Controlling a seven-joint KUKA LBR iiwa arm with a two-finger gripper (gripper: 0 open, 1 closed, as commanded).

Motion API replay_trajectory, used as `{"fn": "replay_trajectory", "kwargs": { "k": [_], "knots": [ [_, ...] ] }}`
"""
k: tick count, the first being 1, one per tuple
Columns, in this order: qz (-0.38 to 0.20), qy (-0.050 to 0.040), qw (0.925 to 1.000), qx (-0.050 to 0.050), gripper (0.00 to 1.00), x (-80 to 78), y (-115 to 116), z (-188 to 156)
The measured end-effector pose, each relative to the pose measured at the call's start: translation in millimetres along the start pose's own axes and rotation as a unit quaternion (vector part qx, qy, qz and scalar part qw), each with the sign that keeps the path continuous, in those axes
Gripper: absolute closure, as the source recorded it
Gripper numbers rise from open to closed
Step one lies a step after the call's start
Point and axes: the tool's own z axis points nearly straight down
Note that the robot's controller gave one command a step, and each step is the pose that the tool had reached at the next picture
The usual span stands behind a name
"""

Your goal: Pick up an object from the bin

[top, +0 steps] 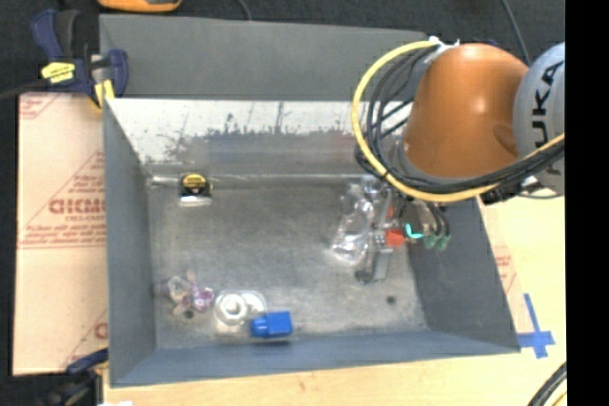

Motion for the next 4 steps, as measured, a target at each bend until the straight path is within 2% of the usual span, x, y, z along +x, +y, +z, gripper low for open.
{"fn": "replay_trajectory", "kwargs": {
  "k": [1,2,3,4],
  "knots": [
    [-0.246,-0.0179,0.9692,0.002,0.0,-19.7,-76.2,155.0],
    [-0.29,-0.0103,0.957,0.004,0.0,-72.6,-77.0,155.3],
    [-0.308,-0.0086,0.9514,0.003,0.0,-86.2,-78.0,155.9],
    [-0.301,-0.0107,0.9536,0.002,0.0,-91.7,-80.1,156.8]
  ]
}}
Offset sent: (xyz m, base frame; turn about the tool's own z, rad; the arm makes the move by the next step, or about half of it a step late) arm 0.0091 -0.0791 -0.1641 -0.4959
